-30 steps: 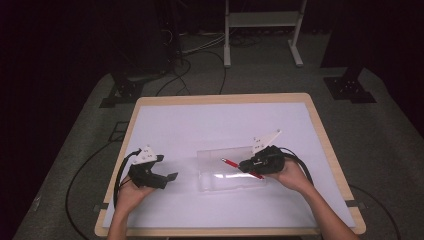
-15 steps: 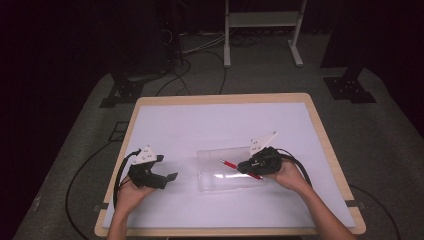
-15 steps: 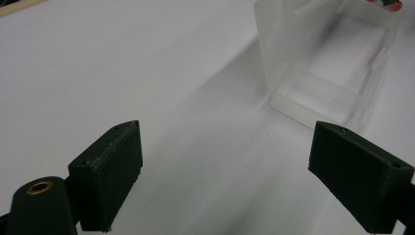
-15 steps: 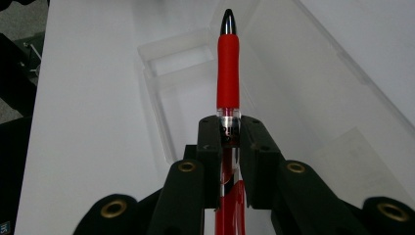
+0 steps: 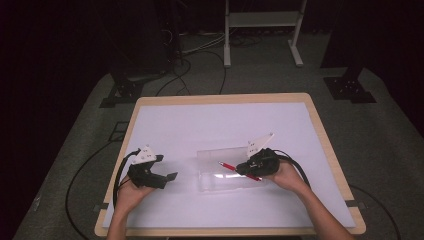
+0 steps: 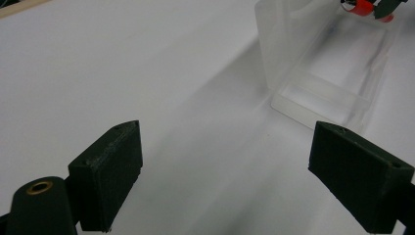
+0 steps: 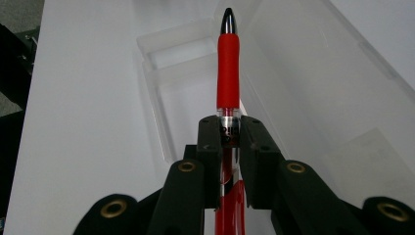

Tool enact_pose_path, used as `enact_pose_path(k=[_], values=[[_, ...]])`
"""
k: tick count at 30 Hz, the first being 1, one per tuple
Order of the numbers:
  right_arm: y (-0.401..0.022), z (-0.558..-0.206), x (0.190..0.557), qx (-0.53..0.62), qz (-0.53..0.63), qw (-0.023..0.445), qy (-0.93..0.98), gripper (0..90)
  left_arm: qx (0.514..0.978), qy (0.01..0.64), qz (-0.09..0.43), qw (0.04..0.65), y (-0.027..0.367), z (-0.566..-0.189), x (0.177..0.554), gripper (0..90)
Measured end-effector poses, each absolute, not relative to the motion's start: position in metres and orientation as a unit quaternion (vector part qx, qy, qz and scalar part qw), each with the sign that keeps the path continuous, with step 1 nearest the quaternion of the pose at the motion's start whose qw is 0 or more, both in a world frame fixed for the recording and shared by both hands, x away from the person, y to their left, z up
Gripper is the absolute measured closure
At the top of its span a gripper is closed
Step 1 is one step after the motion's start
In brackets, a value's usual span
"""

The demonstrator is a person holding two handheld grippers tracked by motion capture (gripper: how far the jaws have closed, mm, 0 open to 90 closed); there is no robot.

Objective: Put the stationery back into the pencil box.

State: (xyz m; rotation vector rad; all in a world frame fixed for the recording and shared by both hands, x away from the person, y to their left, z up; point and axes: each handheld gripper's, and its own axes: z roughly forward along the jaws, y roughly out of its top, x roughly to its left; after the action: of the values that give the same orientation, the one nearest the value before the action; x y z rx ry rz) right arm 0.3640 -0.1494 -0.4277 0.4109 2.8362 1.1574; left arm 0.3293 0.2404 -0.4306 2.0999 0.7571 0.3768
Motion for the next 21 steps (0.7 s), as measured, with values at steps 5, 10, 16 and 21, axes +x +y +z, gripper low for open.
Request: enact_pose_path(k=[5,10,16,21], values=[[-0.1478,-0.4297,0.3643,0.130,0.374,0.026,0.918,78.7,0.839,0.303,0.149,0.427,0.2418,-0.4303,0.3286,12.0],[-0.1486,-0.4332,0.3650,0.132,0.372,0.022,0.918,78.7,0.837,0.306,0.151,0.428,0.2445,-0.4294,0.3283,12.0],[-0.1478,-0.4353,0.3652,0.134,0.373,0.017,0.918,78.7,0.837,0.306,0.152,0.428,0.2442,-0.4296,0.3286,12.0],[-0.1467,-0.4374,0.3654,0.133,0.374,0.015,0.918,78.7,0.836,0.306,0.152,0.429,0.2439,-0.4295,0.3286,12.0]])
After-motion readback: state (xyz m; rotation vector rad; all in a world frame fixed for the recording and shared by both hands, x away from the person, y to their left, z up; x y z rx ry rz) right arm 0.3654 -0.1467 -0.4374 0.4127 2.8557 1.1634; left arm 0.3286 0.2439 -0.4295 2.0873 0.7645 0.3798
